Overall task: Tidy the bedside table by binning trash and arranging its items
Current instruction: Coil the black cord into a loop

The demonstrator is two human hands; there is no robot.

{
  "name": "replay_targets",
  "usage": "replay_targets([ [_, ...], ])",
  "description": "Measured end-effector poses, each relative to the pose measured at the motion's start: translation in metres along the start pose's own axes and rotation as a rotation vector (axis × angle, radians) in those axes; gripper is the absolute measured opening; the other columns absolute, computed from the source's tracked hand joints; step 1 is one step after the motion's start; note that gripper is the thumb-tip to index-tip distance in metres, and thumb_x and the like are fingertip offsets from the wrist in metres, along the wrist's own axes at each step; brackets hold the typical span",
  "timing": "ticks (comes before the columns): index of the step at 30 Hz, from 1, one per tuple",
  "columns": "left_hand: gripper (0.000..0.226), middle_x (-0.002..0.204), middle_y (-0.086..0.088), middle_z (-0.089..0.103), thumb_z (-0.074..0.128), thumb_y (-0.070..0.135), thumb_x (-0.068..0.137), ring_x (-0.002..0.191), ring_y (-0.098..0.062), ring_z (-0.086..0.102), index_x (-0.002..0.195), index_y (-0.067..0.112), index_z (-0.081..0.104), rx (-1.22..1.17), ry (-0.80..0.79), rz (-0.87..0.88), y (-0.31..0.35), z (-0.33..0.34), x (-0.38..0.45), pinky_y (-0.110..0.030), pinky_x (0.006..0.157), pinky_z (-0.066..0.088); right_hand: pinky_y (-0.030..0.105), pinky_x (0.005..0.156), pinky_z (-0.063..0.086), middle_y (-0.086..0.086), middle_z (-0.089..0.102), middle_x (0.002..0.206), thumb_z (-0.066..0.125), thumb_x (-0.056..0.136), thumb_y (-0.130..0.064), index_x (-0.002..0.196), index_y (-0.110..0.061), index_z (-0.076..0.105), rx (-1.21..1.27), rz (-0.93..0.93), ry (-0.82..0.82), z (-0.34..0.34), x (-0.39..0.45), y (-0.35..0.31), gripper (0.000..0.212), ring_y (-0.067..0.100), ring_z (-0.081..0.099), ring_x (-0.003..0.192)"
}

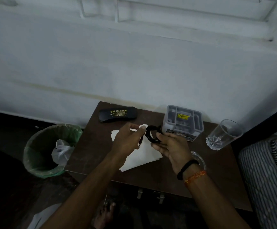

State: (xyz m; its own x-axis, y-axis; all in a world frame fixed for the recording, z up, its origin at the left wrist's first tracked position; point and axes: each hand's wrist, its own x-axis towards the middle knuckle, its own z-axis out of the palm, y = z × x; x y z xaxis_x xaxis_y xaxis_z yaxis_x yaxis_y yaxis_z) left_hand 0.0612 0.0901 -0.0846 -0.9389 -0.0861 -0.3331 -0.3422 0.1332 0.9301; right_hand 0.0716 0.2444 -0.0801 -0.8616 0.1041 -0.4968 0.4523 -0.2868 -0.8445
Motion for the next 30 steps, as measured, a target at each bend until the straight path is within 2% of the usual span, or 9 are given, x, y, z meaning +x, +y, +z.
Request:
replay_targets([
  [3,0.029,0.100,0.008,0.059,0.053,0.041,0.096,0.092,-0.010,0.059,0.110,0.017,0.056,0.279,0.101,0.152,-0.003,-0.013,0.006,-0.033,0.074,0.053,0.029,0.071,0.062,0.017,0.071,0.102,0.067,0.088,-0.005,0.100,0.002,0.066,-0.018,-0.027,0.080,0.017,0.018,-0.001,0.014,0.026,0.072,0.090],
  [6,0.025,0.103,-0.002,0.060,0.051,0.030,0.098,0.087,-0.009,0.053,0.109,0.008,0.055,0.370,0.133,0.226,-0.002,-0.025,0.012,-0.020,0.066,0.041,0.033,0.071,0.061,0.017,0.071,0.098,0.068,0.088,-0.006,0.091,-0.001,0.067,-0.076,-0.066,0.139,0.044,0.046,-0.007,0.006,0.027,0.073,0.086],
  [9,0.020,0.102,-0.008,0.062,0.055,0.025,0.096,0.093,-0.019,0.058,0.105,0.008,0.056,0.468,0.128,0.244,-0.007,-0.035,0.018,-0.028,0.069,0.044,0.038,0.068,0.062,0.014,0.073,0.089,0.070,0.084,-0.007,0.091,0.000,0.070,-0.193,-0.129,0.247,0.068,0.078,-0.012,0.010,0.023,0.072,0.071],
  [13,0.026,0.107,-0.008,0.061,0.060,0.025,0.092,0.095,-0.019,0.055,0.110,0.007,0.056,0.641,0.126,0.230,-0.015,-0.046,0.022,-0.031,0.075,0.043,0.044,0.062,0.062,0.011,0.073,0.077,0.068,0.080,-0.015,0.085,-0.001,0.070,-0.393,-0.148,0.365,0.075,0.124,-0.011,0.016,0.025,0.072,0.062],
  [18,0.028,0.113,-0.011,0.060,0.062,0.022,0.090,0.098,-0.021,0.057,0.111,0.005,0.055,0.650,0.111,0.156,-0.018,-0.060,0.029,-0.032,0.077,0.048,0.047,0.067,0.062,0.013,0.074,0.089,0.065,0.071,-0.045,0.098,-0.003,0.070,-0.692,-0.179,0.459,0.051,0.208,0.027,0.050,0.032,0.072,0.073],
  [20,0.029,0.114,-0.013,0.060,0.062,0.019,0.089,0.099,-0.022,0.057,0.112,0.003,0.054,0.647,0.097,0.135,-0.019,-0.062,0.031,-0.029,0.074,0.045,0.046,0.077,0.060,0.016,0.073,0.097,0.062,0.076,-0.052,0.105,-0.002,0.068,-0.765,-0.200,0.469,0.068,0.167,0.015,0.058,0.035,0.071,0.086],
  [22,0.034,0.121,-0.013,0.059,0.062,0.018,0.089,0.106,-0.024,0.057,0.118,0.003,0.053,0.661,0.068,0.101,-0.020,-0.063,0.031,-0.026,0.075,0.043,0.038,0.086,0.055,0.018,0.068,0.112,0.061,0.086,-0.044,0.116,0.001,0.063,-0.874,-0.229,0.471,0.081,0.126,0.001,0.053,0.036,0.065,0.103],
  [26,0.045,0.132,-0.013,0.053,0.062,0.017,0.090,0.114,-0.027,0.057,0.130,0.005,0.046,0.670,-0.002,0.018,-0.021,-0.063,0.030,-0.028,0.080,0.048,0.033,0.074,0.045,0.017,0.065,0.112,0.057,0.090,-0.024,0.115,-0.005,0.059,-1.038,-0.296,0.398,0.070,0.081,0.002,0.031,0.036,0.061,0.103],
  [30,0.050,0.134,-0.013,0.051,0.061,0.018,0.091,0.111,-0.028,0.059,0.135,0.007,0.041,0.650,-0.076,-0.059,-0.022,-0.063,0.029,-0.036,0.087,0.055,0.029,0.072,0.040,0.013,0.064,0.111,0.061,0.087,-0.033,0.113,-0.007,0.060,-1.240,-0.253,0.255,0.034,0.056,0.029,0.037,0.033,0.060,0.104],
])
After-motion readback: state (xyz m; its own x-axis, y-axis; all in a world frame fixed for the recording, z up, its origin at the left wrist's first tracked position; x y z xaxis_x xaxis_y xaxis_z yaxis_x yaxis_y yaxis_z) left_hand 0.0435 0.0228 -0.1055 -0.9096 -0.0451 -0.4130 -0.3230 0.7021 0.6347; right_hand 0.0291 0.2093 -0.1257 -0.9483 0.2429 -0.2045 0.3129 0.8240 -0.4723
